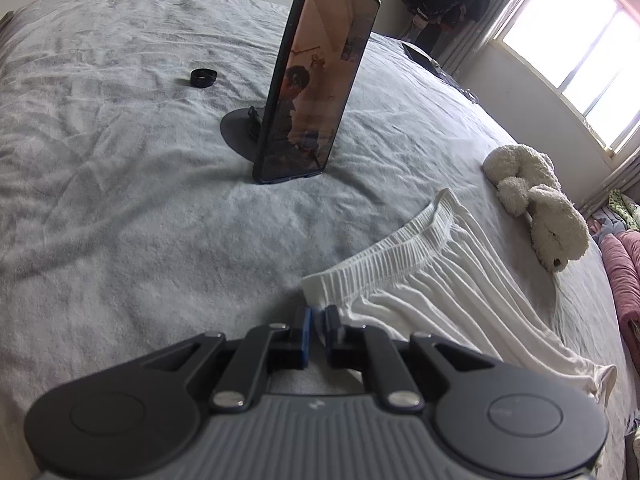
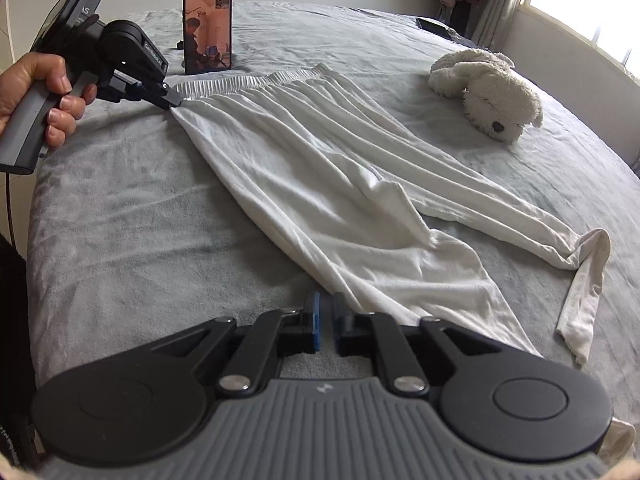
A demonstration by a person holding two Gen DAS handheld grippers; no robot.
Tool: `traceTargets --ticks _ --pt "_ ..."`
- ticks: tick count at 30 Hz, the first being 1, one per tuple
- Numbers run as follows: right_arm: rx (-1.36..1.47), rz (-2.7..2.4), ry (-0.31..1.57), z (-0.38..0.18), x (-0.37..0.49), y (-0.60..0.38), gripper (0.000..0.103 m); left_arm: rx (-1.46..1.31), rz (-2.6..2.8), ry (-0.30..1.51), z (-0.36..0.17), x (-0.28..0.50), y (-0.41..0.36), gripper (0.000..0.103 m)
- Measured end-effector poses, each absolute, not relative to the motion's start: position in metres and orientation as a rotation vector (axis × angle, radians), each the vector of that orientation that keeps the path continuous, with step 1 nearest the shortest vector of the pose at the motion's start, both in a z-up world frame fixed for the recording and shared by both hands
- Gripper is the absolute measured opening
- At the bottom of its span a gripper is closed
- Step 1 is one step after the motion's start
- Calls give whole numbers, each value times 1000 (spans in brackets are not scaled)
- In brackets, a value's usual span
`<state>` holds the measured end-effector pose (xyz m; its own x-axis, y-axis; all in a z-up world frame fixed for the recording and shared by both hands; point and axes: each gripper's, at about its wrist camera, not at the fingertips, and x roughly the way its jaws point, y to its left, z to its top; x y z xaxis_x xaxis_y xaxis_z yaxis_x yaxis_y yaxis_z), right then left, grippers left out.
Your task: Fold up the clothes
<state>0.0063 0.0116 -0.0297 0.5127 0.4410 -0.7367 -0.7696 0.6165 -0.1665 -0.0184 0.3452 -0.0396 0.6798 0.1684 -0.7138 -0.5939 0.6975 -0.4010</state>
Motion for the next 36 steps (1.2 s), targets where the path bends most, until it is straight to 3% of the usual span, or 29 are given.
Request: traceTargets --ticks 3,6,8,10,12,36 --pt "-489 756 709 -28 12 11 29 -671 465 700 -39 -18 345 7" --pt "-486 758 716 -32 17 14 29 -670 465 701 -39 -18 344 7" --pt "-497 754 721 -37 19 18 26 -665 464 702 -39 -18 344 7" --pt "-507 753 723 -41 21 21 7 -659 463 703 -39 -18 344 7" --pt "-514 755 718 -41 19 21 0 -658 467 704 -39 -18 344 7" --pt "-564 884 748 -17 -47 25 0 -650 437 661 -29 -42 354 0"
